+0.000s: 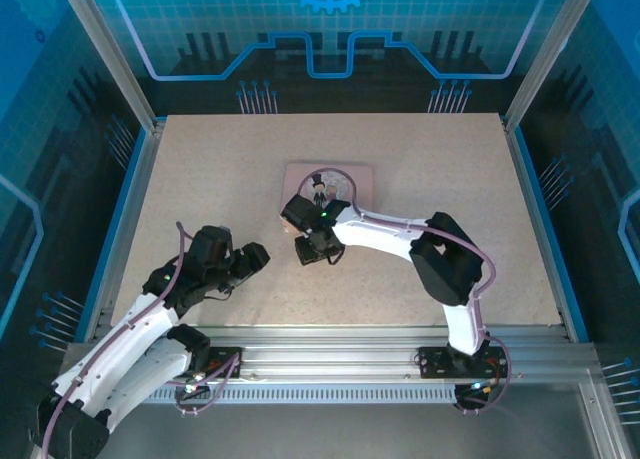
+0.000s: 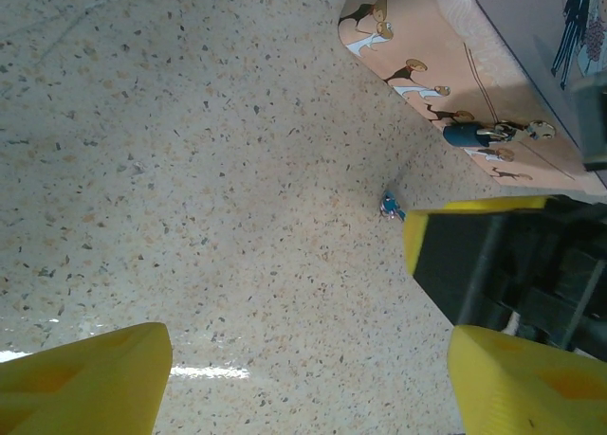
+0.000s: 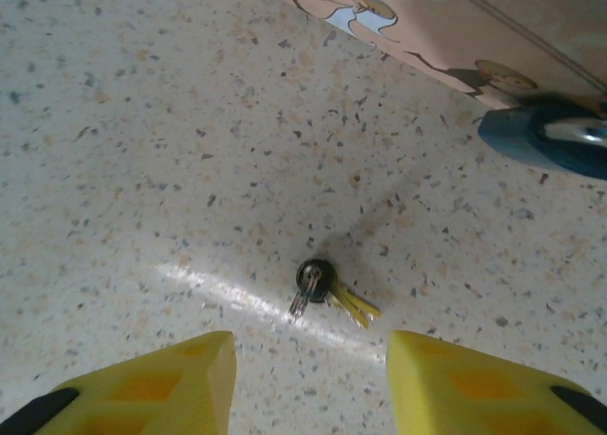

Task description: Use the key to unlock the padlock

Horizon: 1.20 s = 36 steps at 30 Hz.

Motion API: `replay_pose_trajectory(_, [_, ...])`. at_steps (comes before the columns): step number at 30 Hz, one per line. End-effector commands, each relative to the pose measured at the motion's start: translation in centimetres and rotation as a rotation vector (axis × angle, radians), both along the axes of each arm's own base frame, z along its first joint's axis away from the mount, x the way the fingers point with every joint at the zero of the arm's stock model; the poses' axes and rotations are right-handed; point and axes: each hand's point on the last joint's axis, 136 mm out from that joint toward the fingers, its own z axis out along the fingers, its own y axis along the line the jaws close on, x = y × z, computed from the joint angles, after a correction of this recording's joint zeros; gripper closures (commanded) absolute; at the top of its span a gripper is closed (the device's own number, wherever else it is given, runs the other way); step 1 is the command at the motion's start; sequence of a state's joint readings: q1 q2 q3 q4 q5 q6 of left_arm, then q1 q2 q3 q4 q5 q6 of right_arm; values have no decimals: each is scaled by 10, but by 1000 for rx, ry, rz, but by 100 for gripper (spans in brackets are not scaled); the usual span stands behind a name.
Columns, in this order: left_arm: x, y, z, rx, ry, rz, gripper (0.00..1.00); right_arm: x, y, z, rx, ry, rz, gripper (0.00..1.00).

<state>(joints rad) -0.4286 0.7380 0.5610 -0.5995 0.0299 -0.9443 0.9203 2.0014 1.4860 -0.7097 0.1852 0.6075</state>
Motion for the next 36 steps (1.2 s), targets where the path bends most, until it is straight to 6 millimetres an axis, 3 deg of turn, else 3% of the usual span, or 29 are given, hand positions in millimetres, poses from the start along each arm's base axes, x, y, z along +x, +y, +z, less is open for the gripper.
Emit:
replay_pose_trajectory(1, [-8, 1, -7, -1, 24, 0, 22, -5, 0, -8, -69, 13, -3, 54])
replay_pose_trajectory(22, [-18, 7, -16, -19, 22, 30, 22, -12, 2, -40, -145, 67, -7, 74])
replay_pose_trajectory(36, [-22, 10, -14, -29, 10, 38, 23, -18, -6, -49, -173, 75, -9, 73])
